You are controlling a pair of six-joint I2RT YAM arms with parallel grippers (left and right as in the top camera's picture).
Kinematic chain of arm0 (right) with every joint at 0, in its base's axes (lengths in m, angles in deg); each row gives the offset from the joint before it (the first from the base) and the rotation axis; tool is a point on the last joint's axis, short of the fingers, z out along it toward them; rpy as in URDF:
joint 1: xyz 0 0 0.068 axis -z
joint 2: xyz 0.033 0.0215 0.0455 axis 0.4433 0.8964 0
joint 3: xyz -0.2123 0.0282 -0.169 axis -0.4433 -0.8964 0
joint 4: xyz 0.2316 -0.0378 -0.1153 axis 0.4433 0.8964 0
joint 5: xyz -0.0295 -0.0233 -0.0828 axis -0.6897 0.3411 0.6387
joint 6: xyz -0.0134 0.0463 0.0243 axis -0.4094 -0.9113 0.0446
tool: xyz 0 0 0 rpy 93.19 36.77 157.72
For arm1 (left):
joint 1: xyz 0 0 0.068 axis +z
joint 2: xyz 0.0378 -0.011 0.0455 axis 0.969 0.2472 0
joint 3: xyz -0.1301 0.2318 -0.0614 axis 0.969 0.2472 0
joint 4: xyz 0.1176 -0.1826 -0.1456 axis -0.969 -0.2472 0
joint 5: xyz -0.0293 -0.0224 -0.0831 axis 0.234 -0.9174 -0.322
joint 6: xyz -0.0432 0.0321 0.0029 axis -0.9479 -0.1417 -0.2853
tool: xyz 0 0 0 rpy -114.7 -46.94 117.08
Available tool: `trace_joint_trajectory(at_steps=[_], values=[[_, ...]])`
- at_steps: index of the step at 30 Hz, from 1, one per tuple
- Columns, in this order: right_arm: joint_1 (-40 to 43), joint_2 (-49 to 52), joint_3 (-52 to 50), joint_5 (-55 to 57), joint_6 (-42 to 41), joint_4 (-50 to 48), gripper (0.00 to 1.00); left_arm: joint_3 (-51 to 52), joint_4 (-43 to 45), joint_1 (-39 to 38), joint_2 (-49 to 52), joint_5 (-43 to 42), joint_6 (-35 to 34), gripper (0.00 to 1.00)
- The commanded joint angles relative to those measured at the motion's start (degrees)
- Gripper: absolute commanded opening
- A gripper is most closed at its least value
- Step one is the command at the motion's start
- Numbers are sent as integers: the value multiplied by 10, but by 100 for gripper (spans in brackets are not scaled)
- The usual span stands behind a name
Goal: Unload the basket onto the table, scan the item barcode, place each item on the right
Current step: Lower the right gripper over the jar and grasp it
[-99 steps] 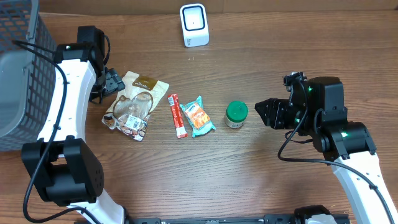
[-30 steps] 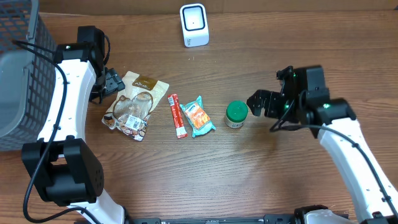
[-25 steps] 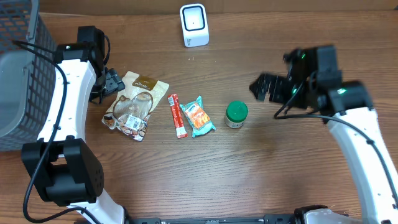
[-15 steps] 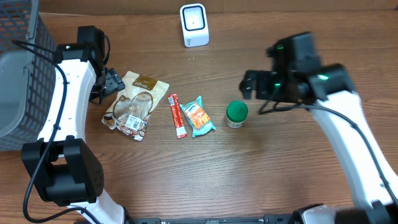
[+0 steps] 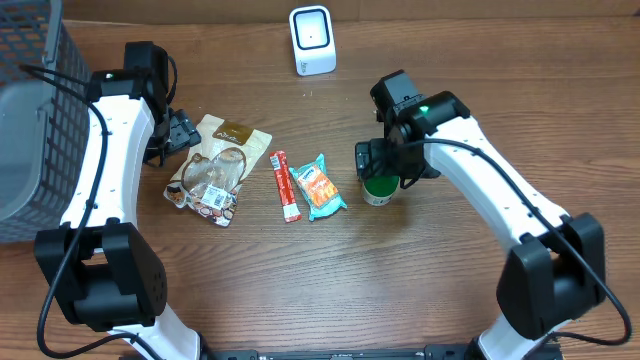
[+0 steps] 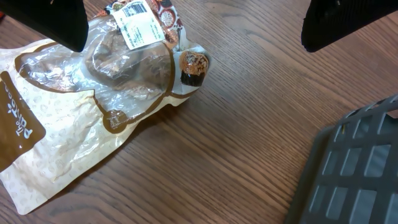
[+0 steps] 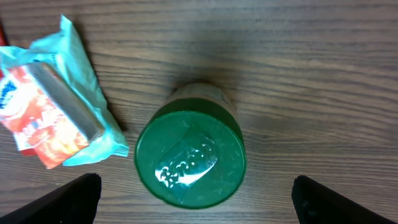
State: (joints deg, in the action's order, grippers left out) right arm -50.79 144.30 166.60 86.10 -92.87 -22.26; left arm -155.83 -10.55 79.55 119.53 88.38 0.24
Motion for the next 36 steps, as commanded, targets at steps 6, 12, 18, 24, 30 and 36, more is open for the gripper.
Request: trace_joint_trajectory(at_steps=[6, 12, 18, 24, 30, 36], values=[[0, 1, -9, 10, -11, -8, 100, -11, -1, -1, -5, 8, 0, 100], [0, 1, -44, 10, -15, -44, 100, -11, -1, -1, -5, 7, 0, 100], [0, 1, -64, 10, -15, -74, 100, -11, -1, -1, -5, 7, 0, 100], [0, 2, -82, 10, -15, -95, 100, -11, -1, -1, -5, 8, 0, 100], [0, 2, -93, 10, -15, -103, 100, -11, -1, -1, -5, 8, 0, 100], [0, 2, -94, 16, -15, -100, 100, -11, -1, -1, -5, 8, 0, 100]])
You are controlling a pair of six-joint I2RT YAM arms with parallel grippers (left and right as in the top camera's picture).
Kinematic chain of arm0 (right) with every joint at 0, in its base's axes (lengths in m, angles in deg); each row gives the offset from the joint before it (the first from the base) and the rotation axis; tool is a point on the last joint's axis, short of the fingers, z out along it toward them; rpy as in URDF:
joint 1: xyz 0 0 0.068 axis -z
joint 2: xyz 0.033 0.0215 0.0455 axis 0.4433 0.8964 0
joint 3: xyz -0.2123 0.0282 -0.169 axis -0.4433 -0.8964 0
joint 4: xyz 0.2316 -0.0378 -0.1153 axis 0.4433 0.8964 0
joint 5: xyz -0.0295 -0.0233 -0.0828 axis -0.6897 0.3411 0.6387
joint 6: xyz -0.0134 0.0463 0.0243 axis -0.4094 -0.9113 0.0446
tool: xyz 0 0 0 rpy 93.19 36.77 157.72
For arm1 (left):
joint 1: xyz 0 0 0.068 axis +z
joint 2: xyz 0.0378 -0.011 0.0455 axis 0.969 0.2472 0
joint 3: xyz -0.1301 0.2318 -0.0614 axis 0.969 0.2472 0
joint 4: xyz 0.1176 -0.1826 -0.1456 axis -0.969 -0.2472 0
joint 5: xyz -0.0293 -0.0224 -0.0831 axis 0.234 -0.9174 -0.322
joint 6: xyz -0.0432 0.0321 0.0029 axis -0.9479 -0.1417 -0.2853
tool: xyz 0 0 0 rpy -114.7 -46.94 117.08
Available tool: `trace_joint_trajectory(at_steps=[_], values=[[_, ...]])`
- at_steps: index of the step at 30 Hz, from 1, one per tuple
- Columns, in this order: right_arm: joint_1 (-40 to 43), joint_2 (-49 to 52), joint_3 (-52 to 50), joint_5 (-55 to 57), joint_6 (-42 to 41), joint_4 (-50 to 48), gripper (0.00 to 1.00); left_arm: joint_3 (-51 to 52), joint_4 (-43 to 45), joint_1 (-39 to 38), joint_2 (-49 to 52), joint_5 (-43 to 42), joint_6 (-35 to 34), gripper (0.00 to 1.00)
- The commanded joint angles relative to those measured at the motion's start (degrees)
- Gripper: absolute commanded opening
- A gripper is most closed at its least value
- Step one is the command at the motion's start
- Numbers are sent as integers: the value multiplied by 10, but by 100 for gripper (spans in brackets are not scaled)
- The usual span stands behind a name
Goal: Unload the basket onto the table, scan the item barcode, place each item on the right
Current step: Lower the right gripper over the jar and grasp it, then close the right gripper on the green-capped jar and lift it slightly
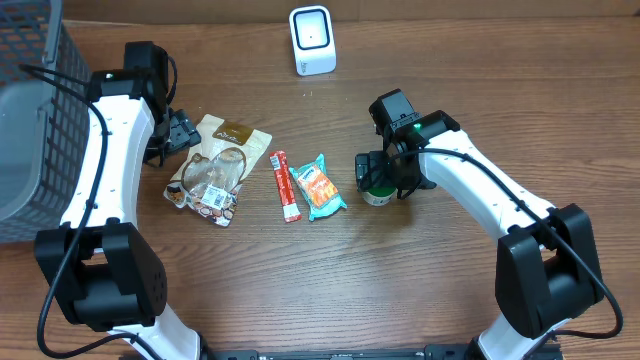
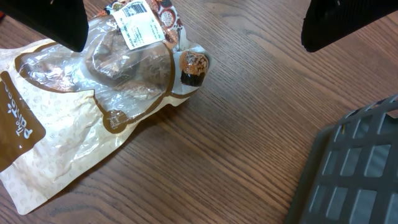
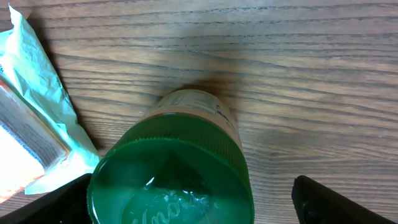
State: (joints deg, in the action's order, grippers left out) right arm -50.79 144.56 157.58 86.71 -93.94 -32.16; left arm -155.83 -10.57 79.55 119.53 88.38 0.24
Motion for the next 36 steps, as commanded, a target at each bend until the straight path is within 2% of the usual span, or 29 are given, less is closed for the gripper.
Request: trace_joint_trajectory(at_steps=[1, 15, 21, 29, 36], values=[[0, -1, -3, 17, -4, 1, 100, -11, -1, -1, -5, 8, 0, 100], [0, -1, -3, 55, -7, 20, 100, -11, -1, -1, -5, 8, 0, 100], [0, -1, -3, 68, -54, 12, 100, -11, -1, -1, -5, 8, 0, 100], [1, -1, -3, 63, -54, -6, 100, -11, -1, -1, -5, 8, 0, 100], [0, 0, -3, 54, -54, -8, 95, -11, -1, -1, -5, 8, 0, 100]])
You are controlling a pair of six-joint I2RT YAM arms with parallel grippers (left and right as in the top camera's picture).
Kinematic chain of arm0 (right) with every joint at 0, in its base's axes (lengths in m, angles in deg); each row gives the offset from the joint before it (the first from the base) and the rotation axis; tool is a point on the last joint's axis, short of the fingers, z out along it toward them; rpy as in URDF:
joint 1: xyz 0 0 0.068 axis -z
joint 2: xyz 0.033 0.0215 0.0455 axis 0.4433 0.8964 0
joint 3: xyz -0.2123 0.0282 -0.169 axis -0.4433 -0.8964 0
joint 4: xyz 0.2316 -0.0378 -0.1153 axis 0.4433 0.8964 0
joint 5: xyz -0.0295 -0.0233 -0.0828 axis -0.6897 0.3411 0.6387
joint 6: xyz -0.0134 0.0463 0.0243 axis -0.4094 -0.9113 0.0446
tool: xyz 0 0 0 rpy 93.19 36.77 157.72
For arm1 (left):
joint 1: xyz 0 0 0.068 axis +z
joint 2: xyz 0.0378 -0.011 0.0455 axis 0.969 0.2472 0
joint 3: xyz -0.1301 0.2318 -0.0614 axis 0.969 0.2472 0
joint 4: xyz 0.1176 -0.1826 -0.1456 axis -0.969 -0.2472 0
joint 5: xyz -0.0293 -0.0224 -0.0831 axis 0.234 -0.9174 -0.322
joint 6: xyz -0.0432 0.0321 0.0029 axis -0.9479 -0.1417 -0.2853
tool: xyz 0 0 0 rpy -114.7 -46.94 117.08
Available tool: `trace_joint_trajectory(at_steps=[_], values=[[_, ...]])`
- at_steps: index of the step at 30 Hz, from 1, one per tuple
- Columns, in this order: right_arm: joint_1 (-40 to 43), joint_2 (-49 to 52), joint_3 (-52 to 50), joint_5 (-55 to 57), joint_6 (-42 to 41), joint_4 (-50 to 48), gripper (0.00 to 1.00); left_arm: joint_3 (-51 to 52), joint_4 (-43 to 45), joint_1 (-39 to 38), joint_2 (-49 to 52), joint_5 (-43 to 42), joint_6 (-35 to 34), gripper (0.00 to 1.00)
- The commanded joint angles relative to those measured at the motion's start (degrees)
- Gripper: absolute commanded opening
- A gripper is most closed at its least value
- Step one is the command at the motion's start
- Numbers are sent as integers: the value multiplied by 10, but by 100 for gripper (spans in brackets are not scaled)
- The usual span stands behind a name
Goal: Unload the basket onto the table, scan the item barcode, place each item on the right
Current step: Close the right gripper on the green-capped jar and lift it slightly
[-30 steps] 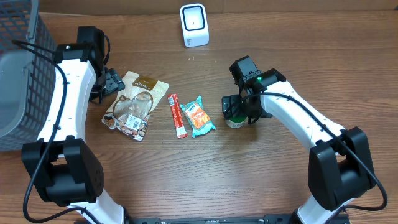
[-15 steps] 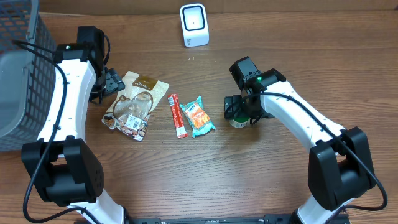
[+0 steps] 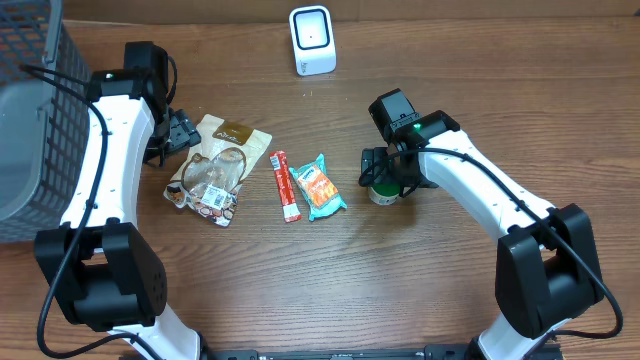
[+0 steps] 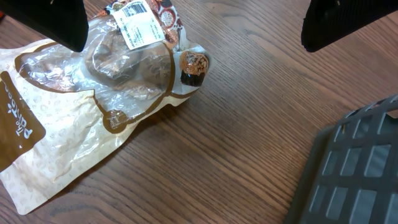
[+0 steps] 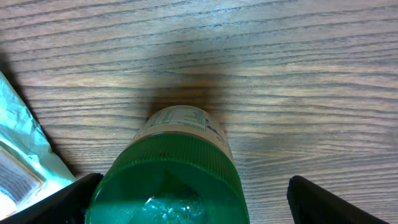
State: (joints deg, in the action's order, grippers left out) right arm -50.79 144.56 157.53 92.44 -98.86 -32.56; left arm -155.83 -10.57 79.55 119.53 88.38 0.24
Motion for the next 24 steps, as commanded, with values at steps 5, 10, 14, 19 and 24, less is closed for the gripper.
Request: trace_joint_trajectory(at_steps=[5, 10, 14, 19, 24], values=[[0, 2, -3, -3, -5, -5, 93, -11, -1, -1, -5, 8, 0, 100], [0, 15, -3, -3, -5, -10, 92, -11, -1, -1, -5, 8, 0, 100], [0, 26, -3, -3, -5, -17, 92, -11, -1, -1, -5, 8, 0, 100], [0, 28, -3, -7, -5, -17, 91, -11, -1, -1, -5, 7, 0, 100], [0, 28, -16, -9, -5, -29, 89, -11, -1, -1, -5, 8, 0, 100]])
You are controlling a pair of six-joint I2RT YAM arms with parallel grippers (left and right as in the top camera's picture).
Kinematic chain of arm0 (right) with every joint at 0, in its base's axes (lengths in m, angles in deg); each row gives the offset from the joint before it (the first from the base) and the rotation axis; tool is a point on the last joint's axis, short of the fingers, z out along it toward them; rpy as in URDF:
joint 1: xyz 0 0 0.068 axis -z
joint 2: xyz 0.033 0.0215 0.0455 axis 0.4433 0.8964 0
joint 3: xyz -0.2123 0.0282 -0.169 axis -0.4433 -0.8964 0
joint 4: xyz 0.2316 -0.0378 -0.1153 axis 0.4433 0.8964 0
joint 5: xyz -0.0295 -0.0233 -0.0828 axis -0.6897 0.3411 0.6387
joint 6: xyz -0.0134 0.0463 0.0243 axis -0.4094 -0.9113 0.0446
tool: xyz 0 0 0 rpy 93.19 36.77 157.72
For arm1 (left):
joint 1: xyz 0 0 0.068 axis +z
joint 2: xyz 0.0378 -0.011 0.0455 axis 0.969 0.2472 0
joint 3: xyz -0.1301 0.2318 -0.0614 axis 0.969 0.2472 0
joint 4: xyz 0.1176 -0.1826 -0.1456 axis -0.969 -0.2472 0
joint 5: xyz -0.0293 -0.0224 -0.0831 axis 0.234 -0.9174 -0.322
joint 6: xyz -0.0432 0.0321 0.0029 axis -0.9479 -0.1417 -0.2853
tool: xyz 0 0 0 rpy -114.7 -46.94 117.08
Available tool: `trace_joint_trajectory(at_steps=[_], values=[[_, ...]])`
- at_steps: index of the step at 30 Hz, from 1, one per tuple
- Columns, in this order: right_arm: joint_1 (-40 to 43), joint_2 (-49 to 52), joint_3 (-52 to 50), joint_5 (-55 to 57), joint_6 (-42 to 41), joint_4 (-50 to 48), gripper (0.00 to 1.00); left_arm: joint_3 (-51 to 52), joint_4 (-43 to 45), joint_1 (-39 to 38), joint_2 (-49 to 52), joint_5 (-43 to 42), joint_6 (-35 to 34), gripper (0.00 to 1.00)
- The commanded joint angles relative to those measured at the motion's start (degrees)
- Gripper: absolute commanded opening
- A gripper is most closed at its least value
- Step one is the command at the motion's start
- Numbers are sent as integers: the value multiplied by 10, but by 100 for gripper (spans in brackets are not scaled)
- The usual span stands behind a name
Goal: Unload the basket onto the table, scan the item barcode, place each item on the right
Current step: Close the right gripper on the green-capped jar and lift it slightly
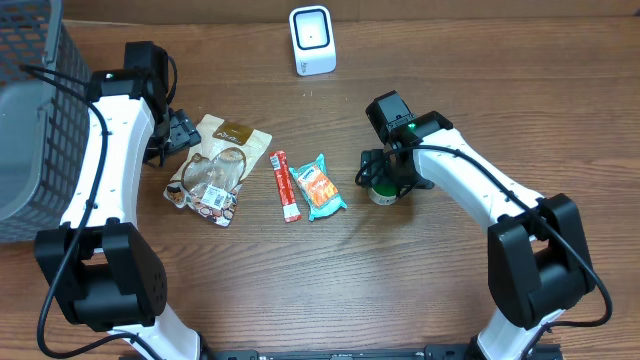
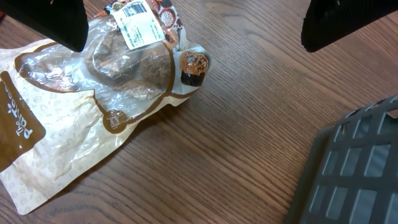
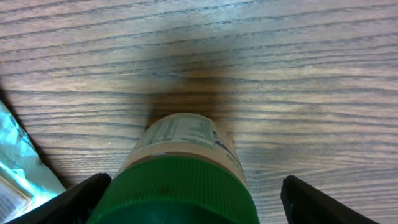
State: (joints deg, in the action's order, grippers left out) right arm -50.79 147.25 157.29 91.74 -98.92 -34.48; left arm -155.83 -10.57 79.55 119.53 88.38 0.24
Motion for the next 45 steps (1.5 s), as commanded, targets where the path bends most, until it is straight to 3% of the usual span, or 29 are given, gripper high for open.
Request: trace_joint_trajectory(at_steps=[1, 8, 20, 37, 45], values=[[0, 1, -19, -2, -4, -16, 89, -11, -1, -1, -5, 8, 0, 100], [0, 1, -54, 0, -3, -71, 84, -11, -1, -1, -5, 8, 0, 100], [0, 1, -54, 29, -1, -50, 72, -11, -1, -1, -5, 8, 0, 100], [1, 1, -53, 52, 0, -33, 76, -11, -1, -1, -5, 8, 0, 100], [1, 1, -53, 52, 0, -31, 66, -11, -1, -1, -5, 7, 0, 100]])
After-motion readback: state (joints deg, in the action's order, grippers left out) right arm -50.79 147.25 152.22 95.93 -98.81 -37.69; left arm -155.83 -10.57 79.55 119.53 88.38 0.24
